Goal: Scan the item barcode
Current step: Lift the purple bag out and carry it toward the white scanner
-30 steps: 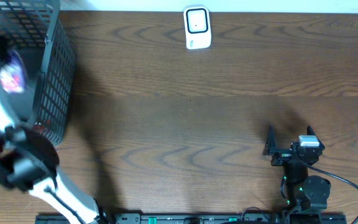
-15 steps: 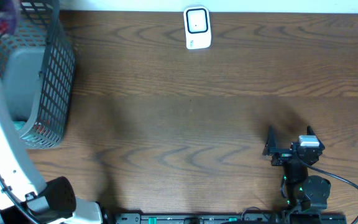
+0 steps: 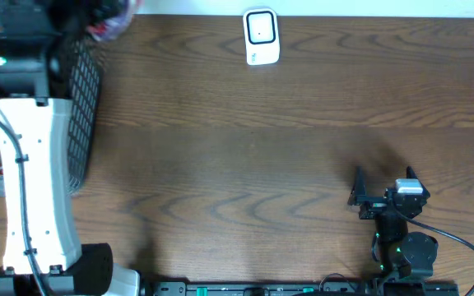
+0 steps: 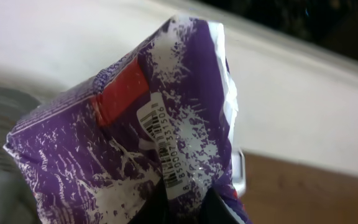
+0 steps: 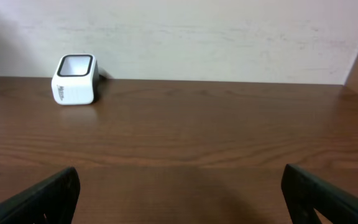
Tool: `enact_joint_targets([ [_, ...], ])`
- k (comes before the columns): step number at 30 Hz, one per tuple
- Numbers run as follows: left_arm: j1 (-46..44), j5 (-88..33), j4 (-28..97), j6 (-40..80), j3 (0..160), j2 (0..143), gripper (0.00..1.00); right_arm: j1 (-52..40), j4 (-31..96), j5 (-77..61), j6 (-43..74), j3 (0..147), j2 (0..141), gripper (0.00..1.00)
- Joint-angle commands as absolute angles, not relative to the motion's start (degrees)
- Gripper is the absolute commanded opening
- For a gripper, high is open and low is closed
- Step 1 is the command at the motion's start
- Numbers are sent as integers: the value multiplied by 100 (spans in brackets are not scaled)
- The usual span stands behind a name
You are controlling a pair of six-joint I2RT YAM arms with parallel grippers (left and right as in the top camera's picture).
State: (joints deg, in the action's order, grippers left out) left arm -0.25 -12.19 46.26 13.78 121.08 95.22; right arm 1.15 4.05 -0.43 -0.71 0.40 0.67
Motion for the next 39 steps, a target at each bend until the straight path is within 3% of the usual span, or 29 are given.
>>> enact_joint_targets([
  [1,-377,-1302,4805,1208,11948,9616,7,67,434,-36,-134,30,34,99],
  [16,-1428,-1306,6069,1247,11893,11013,7,67,432,-36,-134,30,34,99],
  [33,-2327,-1308,6361,1706,11893,12401,8,67,432,-36,-134,30,32,99],
  [37,-2445,-1308,6386,1704,11893,12436,22,67,432,-36,-134,30,34,99],
  [39,-2486,-1308,6386,1704,11893,12429,50,67,432,-36,-134,30,34,99],
])
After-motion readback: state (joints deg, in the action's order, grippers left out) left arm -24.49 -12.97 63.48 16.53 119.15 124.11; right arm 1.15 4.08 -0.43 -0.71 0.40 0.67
